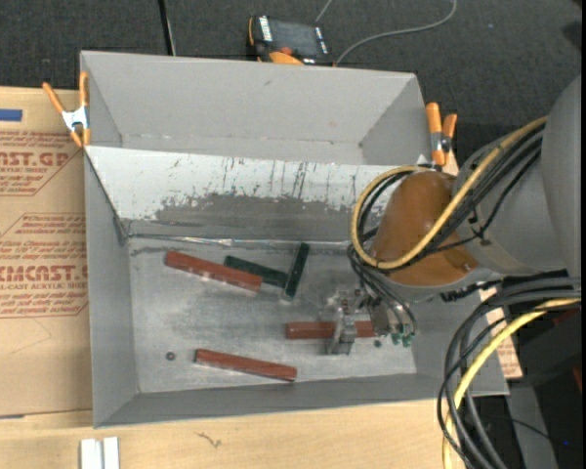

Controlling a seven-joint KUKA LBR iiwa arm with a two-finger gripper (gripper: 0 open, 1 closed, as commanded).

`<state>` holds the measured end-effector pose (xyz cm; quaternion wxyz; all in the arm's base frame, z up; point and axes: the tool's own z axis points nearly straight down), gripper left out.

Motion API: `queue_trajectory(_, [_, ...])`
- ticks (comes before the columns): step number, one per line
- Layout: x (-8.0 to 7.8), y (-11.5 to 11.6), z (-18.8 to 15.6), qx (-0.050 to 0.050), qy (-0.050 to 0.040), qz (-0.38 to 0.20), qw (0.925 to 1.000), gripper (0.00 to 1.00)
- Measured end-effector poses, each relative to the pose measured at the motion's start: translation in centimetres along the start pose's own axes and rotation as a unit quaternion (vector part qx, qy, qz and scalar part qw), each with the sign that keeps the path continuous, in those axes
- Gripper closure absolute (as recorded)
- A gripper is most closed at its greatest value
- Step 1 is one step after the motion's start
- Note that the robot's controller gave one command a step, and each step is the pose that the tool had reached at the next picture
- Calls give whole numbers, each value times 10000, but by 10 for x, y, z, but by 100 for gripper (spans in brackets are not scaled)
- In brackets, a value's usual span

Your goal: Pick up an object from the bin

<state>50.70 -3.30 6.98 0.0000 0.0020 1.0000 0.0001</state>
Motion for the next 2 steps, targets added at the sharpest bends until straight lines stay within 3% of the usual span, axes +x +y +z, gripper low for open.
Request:
queue_trajectory(1, [-17,-4,-117,7,-49,-151,9999,100])
queue_trajectory(2, [-15,2,-173,4,-42,-262,9996,100])
